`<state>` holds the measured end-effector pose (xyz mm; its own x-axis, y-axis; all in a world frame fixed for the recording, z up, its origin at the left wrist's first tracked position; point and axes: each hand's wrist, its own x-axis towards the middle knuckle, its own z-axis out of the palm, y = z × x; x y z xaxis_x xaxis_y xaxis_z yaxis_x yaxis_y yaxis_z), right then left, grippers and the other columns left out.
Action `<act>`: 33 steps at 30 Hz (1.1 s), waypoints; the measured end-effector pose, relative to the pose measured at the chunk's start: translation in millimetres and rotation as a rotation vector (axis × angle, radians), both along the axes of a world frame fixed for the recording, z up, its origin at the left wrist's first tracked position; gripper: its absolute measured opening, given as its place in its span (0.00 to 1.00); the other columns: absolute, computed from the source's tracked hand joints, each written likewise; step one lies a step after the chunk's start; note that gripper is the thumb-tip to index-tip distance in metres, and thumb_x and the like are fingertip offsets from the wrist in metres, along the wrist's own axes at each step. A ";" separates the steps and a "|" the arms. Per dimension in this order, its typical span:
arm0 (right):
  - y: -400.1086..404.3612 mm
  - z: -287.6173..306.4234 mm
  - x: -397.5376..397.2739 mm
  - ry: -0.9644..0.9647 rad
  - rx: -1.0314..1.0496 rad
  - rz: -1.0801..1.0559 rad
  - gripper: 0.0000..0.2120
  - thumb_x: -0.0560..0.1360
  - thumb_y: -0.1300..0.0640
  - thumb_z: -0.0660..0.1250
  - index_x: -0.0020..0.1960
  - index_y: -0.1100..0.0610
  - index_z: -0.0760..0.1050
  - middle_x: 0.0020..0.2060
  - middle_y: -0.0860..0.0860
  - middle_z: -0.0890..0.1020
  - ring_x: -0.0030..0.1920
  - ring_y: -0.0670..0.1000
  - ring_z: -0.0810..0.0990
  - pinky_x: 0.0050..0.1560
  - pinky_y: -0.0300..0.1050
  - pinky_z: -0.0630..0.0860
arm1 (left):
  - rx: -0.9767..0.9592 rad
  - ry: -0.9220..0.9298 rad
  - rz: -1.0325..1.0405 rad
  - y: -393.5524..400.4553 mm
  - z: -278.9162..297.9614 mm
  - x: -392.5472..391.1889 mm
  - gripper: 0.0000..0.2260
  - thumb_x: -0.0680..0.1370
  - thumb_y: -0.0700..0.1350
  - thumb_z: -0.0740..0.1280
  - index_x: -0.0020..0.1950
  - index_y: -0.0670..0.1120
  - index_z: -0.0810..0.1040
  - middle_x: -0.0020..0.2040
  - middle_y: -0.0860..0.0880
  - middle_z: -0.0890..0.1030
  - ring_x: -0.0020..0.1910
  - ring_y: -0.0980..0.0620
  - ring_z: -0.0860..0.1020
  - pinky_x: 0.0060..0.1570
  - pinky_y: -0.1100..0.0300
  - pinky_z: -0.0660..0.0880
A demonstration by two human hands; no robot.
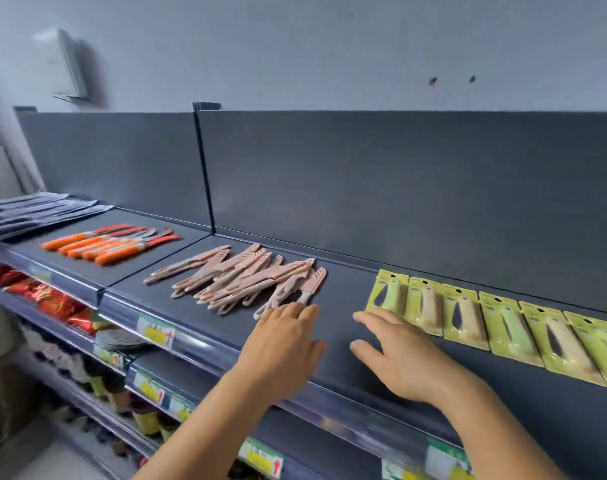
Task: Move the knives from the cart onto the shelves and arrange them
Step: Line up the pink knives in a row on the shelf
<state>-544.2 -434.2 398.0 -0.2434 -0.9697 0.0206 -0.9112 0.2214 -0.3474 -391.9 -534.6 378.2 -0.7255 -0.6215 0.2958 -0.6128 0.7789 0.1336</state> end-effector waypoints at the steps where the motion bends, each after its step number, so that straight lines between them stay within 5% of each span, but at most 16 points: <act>1: -12.9 0.7 10.8 0.008 0.010 0.024 0.25 0.81 0.44 0.53 0.76 0.48 0.56 0.75 0.43 0.58 0.74 0.48 0.58 0.73 0.47 0.57 | 0.006 0.005 0.025 -10.2 0.6 12.6 0.23 0.79 0.54 0.58 0.73 0.51 0.61 0.70 0.52 0.67 0.68 0.50 0.65 0.66 0.58 0.60; 25: -300.8 -18.0 118.4 0.133 0.166 0.425 0.33 0.79 0.37 0.49 0.77 0.42 0.35 0.77 0.45 0.40 0.76 0.52 0.35 0.75 0.55 0.37 | 0.152 -0.121 0.405 -256.2 -21.1 124.8 0.23 0.82 0.58 0.48 0.76 0.55 0.53 0.77 0.50 0.56 0.76 0.49 0.50 0.72 0.52 0.51; 33: -328.3 -26.7 123.9 0.145 0.183 0.387 0.29 0.79 0.37 0.48 0.77 0.44 0.49 0.78 0.45 0.46 0.77 0.49 0.40 0.75 0.55 0.39 | 0.214 -0.055 0.175 -284.9 -20.9 129.8 0.19 0.83 0.54 0.49 0.73 0.56 0.64 0.74 0.56 0.62 0.71 0.54 0.61 0.70 0.61 0.56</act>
